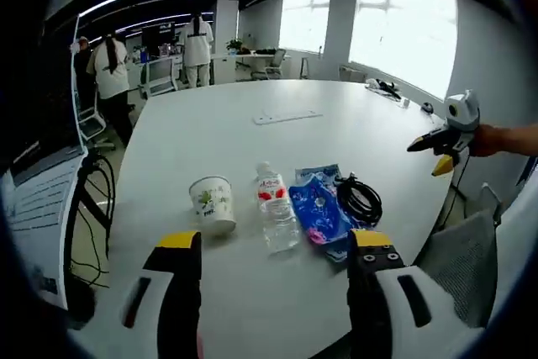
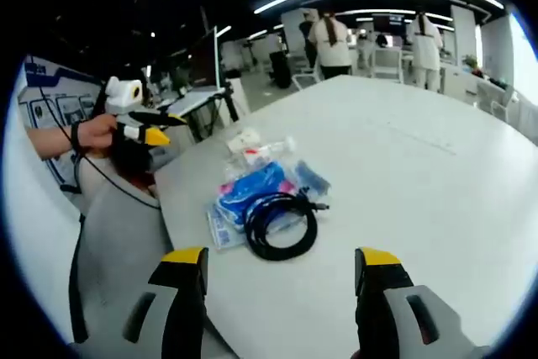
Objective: Arrange the tabletop items into an orderly group along one side of the table until the central work area is clear of visible clutter.
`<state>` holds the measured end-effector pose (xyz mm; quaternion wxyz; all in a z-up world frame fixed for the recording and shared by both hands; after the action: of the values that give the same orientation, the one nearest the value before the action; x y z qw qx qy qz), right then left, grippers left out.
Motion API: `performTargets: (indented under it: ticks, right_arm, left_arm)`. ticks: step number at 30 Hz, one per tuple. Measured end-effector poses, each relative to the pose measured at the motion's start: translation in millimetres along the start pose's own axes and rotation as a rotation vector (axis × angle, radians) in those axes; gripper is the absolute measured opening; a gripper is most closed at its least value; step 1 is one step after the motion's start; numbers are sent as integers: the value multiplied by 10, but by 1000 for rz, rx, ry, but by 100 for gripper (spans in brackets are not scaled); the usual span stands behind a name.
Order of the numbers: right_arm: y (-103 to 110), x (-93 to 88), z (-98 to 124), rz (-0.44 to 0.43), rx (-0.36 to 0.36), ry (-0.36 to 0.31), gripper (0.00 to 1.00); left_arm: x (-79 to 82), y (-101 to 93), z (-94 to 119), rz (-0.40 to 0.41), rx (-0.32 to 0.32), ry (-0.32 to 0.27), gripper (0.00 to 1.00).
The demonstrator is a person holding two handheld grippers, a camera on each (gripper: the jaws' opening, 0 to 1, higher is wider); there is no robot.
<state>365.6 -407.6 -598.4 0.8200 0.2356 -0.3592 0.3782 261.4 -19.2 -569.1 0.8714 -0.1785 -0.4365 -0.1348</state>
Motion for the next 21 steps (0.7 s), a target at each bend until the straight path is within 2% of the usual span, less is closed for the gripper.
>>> performTargets:
  ticks: [21]
  right_arm:
    - [49, -66, -43, -7, 2, 17, 71]
  left_arm:
    - [16, -23, -50, -2, -14, 4, 69]
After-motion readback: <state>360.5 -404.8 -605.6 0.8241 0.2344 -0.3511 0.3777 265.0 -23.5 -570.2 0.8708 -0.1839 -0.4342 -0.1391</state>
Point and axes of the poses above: the point that each gripper's makers call its tool centre point, and the gripper's own axes: z roughly backward along the fingers, y roughly to its left, x roughly out of its top, the point moved 9 cm from there along z, roughly backward along the fingers, and after that the axes turned 10 degrees about -x, right-handed, at the moved point
